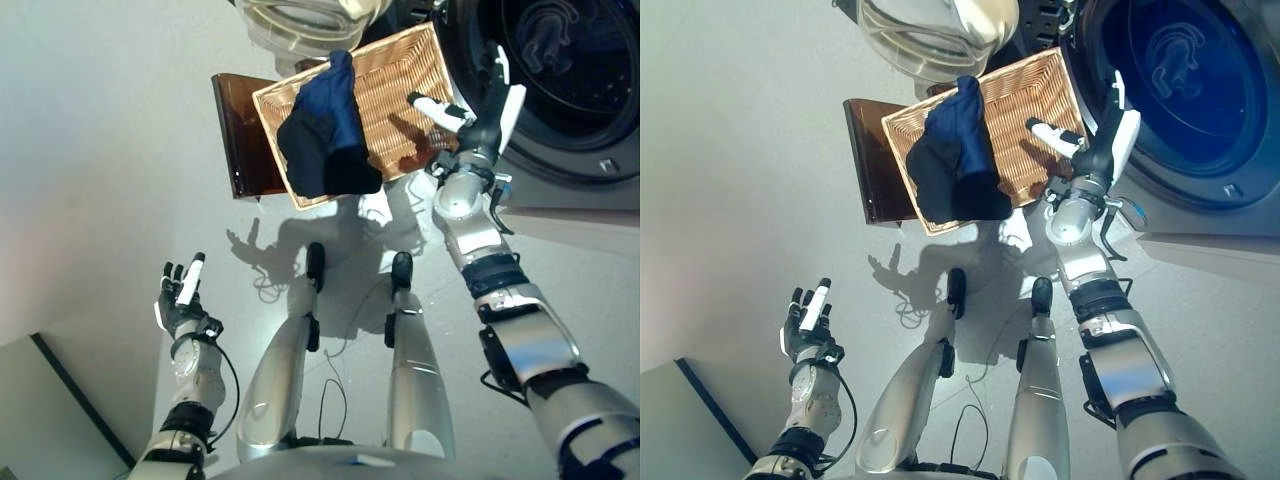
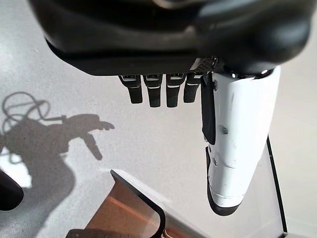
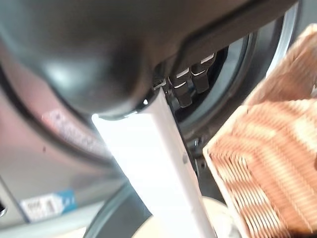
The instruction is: Pick up the clothes and place them into the washing machine
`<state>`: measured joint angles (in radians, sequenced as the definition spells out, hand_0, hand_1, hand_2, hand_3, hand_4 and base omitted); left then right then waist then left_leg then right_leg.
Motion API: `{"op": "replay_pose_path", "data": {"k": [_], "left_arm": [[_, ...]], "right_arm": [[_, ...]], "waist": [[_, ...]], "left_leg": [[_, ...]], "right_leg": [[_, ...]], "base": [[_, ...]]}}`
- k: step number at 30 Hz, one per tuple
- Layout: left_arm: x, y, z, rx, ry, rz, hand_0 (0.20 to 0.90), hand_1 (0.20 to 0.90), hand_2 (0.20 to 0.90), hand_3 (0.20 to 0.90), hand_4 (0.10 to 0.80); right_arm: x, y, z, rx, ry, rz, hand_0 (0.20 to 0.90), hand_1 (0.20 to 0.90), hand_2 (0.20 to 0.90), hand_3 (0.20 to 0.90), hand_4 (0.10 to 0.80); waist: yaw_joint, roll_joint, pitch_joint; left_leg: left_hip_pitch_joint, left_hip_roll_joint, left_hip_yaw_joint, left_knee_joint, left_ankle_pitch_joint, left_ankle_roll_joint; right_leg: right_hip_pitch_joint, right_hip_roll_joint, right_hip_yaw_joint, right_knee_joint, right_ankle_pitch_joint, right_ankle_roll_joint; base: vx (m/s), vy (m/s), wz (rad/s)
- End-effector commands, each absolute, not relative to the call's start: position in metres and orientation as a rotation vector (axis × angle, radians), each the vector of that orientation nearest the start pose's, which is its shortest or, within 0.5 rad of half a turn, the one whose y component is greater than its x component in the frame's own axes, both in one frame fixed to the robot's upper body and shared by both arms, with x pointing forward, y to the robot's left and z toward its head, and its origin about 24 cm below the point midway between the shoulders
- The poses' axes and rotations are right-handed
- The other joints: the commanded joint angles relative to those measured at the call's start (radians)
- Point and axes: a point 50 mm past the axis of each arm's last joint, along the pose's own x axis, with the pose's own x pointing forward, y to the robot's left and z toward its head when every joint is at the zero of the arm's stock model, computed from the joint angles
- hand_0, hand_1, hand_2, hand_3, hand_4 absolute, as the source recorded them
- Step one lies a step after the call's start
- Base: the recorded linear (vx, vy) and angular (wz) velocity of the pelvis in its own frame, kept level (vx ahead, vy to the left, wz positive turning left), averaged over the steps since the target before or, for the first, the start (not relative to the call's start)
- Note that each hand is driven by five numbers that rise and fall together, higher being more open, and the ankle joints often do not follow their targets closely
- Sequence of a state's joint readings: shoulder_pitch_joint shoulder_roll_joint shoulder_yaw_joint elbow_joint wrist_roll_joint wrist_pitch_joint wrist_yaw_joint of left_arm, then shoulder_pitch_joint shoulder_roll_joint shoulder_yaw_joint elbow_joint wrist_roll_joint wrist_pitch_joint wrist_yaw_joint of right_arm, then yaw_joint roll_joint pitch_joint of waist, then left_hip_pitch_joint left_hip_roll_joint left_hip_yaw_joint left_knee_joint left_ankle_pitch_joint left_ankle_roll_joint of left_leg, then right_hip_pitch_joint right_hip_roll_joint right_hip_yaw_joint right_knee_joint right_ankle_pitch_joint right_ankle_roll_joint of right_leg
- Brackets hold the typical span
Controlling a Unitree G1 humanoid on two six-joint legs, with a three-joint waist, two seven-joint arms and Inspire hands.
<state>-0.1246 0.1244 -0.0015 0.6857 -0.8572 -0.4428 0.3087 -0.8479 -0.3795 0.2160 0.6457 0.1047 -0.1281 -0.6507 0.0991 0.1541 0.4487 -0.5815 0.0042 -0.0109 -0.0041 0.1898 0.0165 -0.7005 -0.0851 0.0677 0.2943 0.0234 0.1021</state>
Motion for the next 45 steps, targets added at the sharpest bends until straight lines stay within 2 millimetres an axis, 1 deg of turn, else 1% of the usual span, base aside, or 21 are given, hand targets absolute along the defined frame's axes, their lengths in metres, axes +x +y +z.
{"op": "replay_pose_path", "data": {"k": [1, 3, 4, 5, 8, 9, 10, 16, 19, 22, 24, 25, 26, 30, 32, 36, 38, 40, 41, 45], "left_arm": [[0.23, 0.255, -0.039, -0.523, 0.091, 0.785, 0.9, 0.9, 0.9, 0.9, 0.8], [0.23, 0.255, -0.038, -0.519, 0.087, 0.781, 0.9, 0.9, 0.9, 0.9, 0.8], [0.233, 0.255, -0.036, -0.499, 0.088, 0.773, 0.9, 0.9, 0.9, 0.9, 0.8], [0.233, 0.255, -0.036, -0.499, 0.087, 0.773, 0.9, 0.9, 0.9, 0.9, 0.8], [0.236, 0.258, -0.036, -0.449, 0.095, 0.775, 0.9, 0.9, 0.9, 0.9, 0.8], [0.236, 0.258, -0.035, -0.449, 0.095, 0.775, 0.9, 0.9, 0.9, 0.9, 0.8], [0.236, 0.258, -0.036, -0.433, 0.097, 0.765, 0.9, 0.9, 0.9, 0.9, 0.8], [0.236, 0.257, -0.035, -0.431, 0.097, 0.759, 0.9, 0.9, 0.9, 0.9, 0.8], [0.24, 0.257, -0.03, -0.437, 0.075, 0.752, 0.9, 0.9, 0.9, 0.9, 0.8], [0.242, 0.256, -0.027, -0.44, 0.058, 0.742, 0.9, 0.9, 0.9, 0.9, 0.8], [0.246, 0.252, -0.02, -0.452, 0.027, 0.715, 0.9, 0.9, 0.9, 0.9, 0.8], [0.246, 0.252, -0.02, -0.452, 0.027, 0.716, 0.9, 0.9, 0.9, 0.9, 0.8], [0.25, 0.25, -0.013, -0.454, -0.001, 0.695, 0.9, 0.9, 0.9, 0.9, 0.8], [0.253, 0.249, -0.007, -0.464, -0.027, 0.685, 0.9, 0.9, 0.9, 0.9, 0.8], [0.257, 0.247, 0.0, -0.474, -0.056, 0.67, 0.9, 0.9, 0.9, 0.9, 0.8], [0.258, 0.245, 0.002, -0.483, -0.062, 0.663, 0.9, 0.9, 0.9, 0.9, 0.8], [0.259, 0.246, 0.003, -0.49, -0.066, 0.67, 0.9, 0.9, 0.9, 0.9, 0.8], [0.259, 0.247, 0.003, -0.489, -0.068, 0.672, 0.9, 0.9, 0.9, 0.9, 0.8], [0.259, 0.248, 0.004, -0.494, -0.071, 0.676, 0.9, 0.9, 0.9, 0.9, 0.8], [0.259, 0.247, 0.004, -0.5, -0.074, 0.674, 0.9, 0.9, 0.9, 0.9, 0.8]], "right_arm": [[0.38, -0.156, 0.22, -0.287, -0.587, -0.384, 0.9, 0.9, 0.9, 0.9, 0.8], [0.381, -0.153, 0.22, -0.285, -0.586, -0.372, 0.9, 0.9, 0.9, 0.9, 0.8], [0.383, -0.146, 0.221, -0.289, -0.583, -0.346, 0.9, 0.9, 0.9, 0.9, 0.8], [0.383, -0.146, 0.221, -0.289, -0.584, -0.346, 0.9, 0.9, 0.9, 0.9, 0.8], [0.388, -0.136, 0.224, -0.285, -0.573, -0.309, 0.9, 0.9, 0.9, 0.9, 0.8], [0.388, -0.136, 0.224, -0.284, -0.573, -0.309, 0.9, 0.9, 0.9, 0.9, 0.8], [0.39, -0.132, 0.228, -0.279, -0.576, -0.29, 0.9, 0.9, 0.9, 0.9, 0.8], [0.394, -0.122, 0.238, -0.276, -0.578, -0.252, 0.9, 0.9, 0.9, 0.9, 0.8], [0.396, -0.114, 0.243, -0.256, -0.58, -0.231, 0.9, 0.9, 0.9, 0.9, 0.8], [0.397, -0.113, 0.246, -0.236, -0.579, -0.233, 0.9, 0.9, 0.9, 0.9, 0.8], [0.398, -0.111, 0.253, -0.223, -0.589, -0.228, 0.9, 0.9, 0.9, 0.9, 0.8], [0.398, -0.111, 0.253, -0.223, -0.589, -0.228, 0.9, 0.9, 0.9, 0.9, 0.8], [0.399, -0.112, 0.257, -0.215, -0.587, -0.237, 0.9, 0.9, 0.9, 0.9, 0.8], [0.401, -0.114, 0.26, -0.194, -0.578, -0.245, 0.9, 0.9, 0.9, 0.9, 0.8], [0.402, -0.114, 0.26, -0.18, -0.567, -0.239, 0.9, 0.9, 0.9, 0.9, 0.8], [0.405, -0.115, 0.257, -0.168, -0.542, -0.246, 0.9, 0.9, 0.9, 0.9, 0.8], [0.407, -0.116, 0.251, -0.164, -0.506, -0.245, 0.9, 0.9, 0.9, 0.9, 0.8], [0.408, -0.116, 0.249, -0.162, -0.496, -0.243, 0.9, 0.9, 0.9, 0.9, 0.8], [0.41, -0.116, 0.244, -0.166, -0.472, -0.245, 0.9, 0.9, 0.9, 0.9, 0.8], [0.412, -0.115, 0.24, -0.165, -0.446, -0.242, 0.9, 0.9, 0.9, 0.9, 0.8]], "waist": [[0.04, -0.018, -0.049], [0.041, -0.019, -0.046], [0.047, -0.02, -0.042], [0.047, -0.02, -0.041], [0.06, -0.022, -0.031], [0.059, -0.022, -0.031], [0.064, -0.021, -0.027], [0.075, -0.017, -0.012], [0.082, -0.021, 0.001], [0.086, -0.019, 0.01], [0.091, -0.019, 0.026], [0.091, -0.018, 0.026], [0.092, -0.017, 0.037], [0.096, -0.016, 0.048], [0.097, -0.017, 0.062], [0.097, -0.019, 0.071], [0.099, -0.021, 0.071], [0.099, -0.022, 0.071], [0.1, -0.023, 0.071], [0.099, -0.024, 0.071]], "left_leg": [[0.031, -0.002, 0.009, -0.018, -0.041, -0.084], [0.035, -0.003, 0.007, -0.023, -0.037, -0.085], [0.042, -0.003, 0.004, -0.039, -0.03, -0.088], [0.043, -0.003, 0.004, -0.041, -0.029, -0.088], [0.062, -0.007, -0.009, -0.082, -0.014, -0.094], [0.062, -0.007, -0.01, -0.082, -0.014, -0.094], [0.063, -0.01, -0.013, -0.083, -0.015, -0.096], [0.055, -0.014, -0.022, -0.083, -0.01, -0.094], [0.044, -0.013, -0.028, -0.083, -0.01, -0.094], [0.038, -0.013, -0.029, -0.083, -0.009, -0.094], [0.028, -0.015, -0.034, -0.083, -0.006, -0.094], [0.028, -0.015, -0.034, -0.083, -0.006, -0.094], [0.02, -0.016, -0.038, -0.083, -0.005, -0.095], [0.006, -0.016, -0.043, -0.083, -0.004, -0.095], [-0.008, -0.018, -0.046, -0.083, -0.001, -0.094], [-0.016, -0.019, -0.047, -0.083, 0.001, -0.094], [-0.023, -0.021, -0.049, -0.083, 0.0, -0.093], [-0.026, -0.02, -0.049, -0.083, 0.001, -0.093], [-0.031, -0.019, -0.05, -0.083, 0.001, -0.093], [-0.041, -0.017, -0.049, -0.083, 0.002, -0.094]], "right_leg": [[0.091, 0.043, 0.009, -0.034, -0.062, -0.032], [0.095, 0.042, 0.005, -0.039, -0.06, -0.032], [0.102, 0.04, 0.0, -0.053, -0.054, -0.029], [0.103, 0.04, 0.0, -0.055, -0.053, -0.029], [0.131, 0.03, -0.009, -0.098, -0.033, -0.018], [0.132, 0.03, -0.01, -0.1, -0.032, -0.018], [0.139, 0.024, -0.017, -0.112, -0.026, -0.014], [0.13, 0.019, -0.026, -0.102, -0.028, -0.012], [0.125, 0.015, -0.033, -0.1, -0.033, -0.012], [0.119, 0.014, -0.036, -0.096, -0.034, -0.012], [0.109, 0.014, -0.044, -0.089, -0.037, -0.011], [0.109, 0.014, -0.044, -0.088, -0.037, -0.011], [0.103, 0.013, -0.05, -0.087, -0.037, -0.01], [0.091, 0.01, -0.056, -0.086, -0.037, -0.009], [0.078, 0.009, -0.06, -0.083, -0.035, -0.008], [0.071, 0.008, -0.062, -0.083, -0.035, -0.007], [0.062, 0.008, -0.064, -0.082, -0.035, -0.007], [0.057, 0.008, -0.064, -0.082, -0.034, -0.008], [0.051, 0.009, -0.062, -0.083, -0.034, -0.009], [0.039, 0.01, -0.062, -0.083, -0.031, -0.009]], "base": [[0.003, 0.013, 0.04], [0.004, 0.011, 0.05], [0.006, 0.008, 0.04], [0.0, 0.0, 0.0], [0.017, 0.013, 0.03], [0.0, 0.0, 0.0], [0.0, 0.0, 0.0], [0.022, 0.021, 0.04], [0.017, 0.0, 0.04], [0.017, 0.002, 0.07], [0.01, -0.01, 0.05], [0.009, -0.005, 0.08], [0.003, 0.002, 0.07], [0.003, 0.001, 0.1], [-0.002, 0.006, 0.1], [-0.002, 0.007, 0.03], [0.0, 0.0, 0.0], [0.0, 0.0, 0.0], [0.0, 0.0, 0.0], [0.0, 0.0, 0.0]]}}
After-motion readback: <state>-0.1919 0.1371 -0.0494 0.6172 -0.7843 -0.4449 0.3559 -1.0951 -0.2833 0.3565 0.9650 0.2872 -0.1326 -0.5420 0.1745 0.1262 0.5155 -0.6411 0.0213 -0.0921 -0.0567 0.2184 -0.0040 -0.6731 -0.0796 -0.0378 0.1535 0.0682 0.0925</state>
